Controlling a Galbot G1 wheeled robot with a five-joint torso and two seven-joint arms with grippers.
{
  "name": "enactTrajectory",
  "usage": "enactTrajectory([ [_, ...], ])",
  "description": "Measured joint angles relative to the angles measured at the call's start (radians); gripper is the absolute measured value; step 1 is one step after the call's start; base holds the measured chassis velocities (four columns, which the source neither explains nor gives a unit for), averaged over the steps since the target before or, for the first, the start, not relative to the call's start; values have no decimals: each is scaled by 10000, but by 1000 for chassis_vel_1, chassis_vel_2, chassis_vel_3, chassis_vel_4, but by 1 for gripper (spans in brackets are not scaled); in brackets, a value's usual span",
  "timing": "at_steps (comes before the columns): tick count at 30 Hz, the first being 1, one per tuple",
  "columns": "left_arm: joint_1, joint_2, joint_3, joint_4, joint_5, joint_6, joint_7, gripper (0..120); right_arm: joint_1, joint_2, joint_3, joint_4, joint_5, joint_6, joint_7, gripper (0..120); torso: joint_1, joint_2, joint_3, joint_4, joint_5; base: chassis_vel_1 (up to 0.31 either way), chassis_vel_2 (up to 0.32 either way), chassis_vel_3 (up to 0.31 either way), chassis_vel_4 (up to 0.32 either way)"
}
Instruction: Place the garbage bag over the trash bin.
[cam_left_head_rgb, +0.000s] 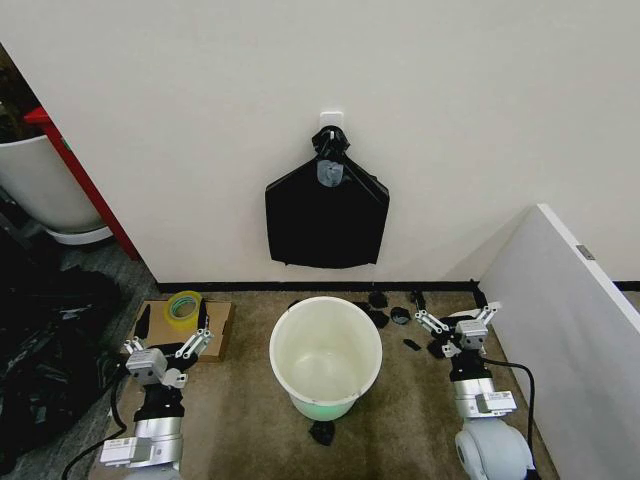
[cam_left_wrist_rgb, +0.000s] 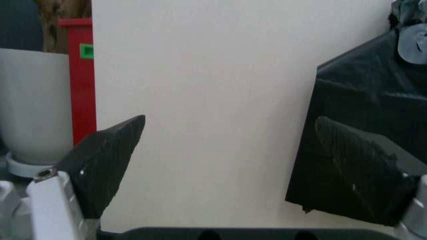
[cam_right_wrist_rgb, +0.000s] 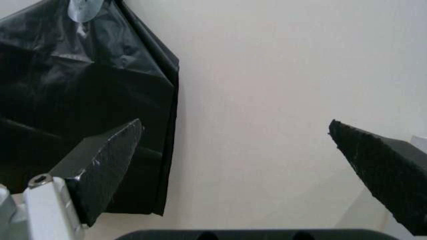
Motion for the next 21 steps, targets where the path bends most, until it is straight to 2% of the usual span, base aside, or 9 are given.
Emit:
enactTrajectory([
  [4,48,7,-37,-41,-6,-84,-9,100,58,9,-160,73,259,-139,-7,100,0,0,0,-1,0,0,0,0,0],
  [7,84,92,-52,-106,-23,-91,-87,100,313,-84,-749,277,2090,-877,-101,100,0,0,0,-1,-1,0,0,0,0],
  [8,84,92,-52,-106,-23,-91,-87,100,313,-84,-749,277,2090,-877,-101,100,0,0,0,-1,-1,0,0,0,0],
  [11,111,188,-86,-152,-26,-91,-170,100,708,-268,-1179,338,3515,-1430,-266,100,0,0,0,0,0,0,0,0,0],
  [13,144,256,-115,-165,-27,-92,-211,100,1090,-455,-1541,342,4737,-1804,-484,100,0,0,0,0,-1,0,0,0,0],
  [15,171,318,-121,-145,-24,-94,-240,100,1614,-647,-2108,372,6612,-2322,-639,100,0,0,1,0,0,0,0,0,0],
  [16,171,318,-121,-145,-24,-94,-240,100,1614,-647,-2108,372,6612,-2322,-639,100,0,0,1,0,0,0,0,0,0],
  [21,62,355,-92,84,29,-9,-250,100,3132,-483,-3178,158,10240,-3224,-639,100,0,0,1,0,-3,0,0,0,0],
])
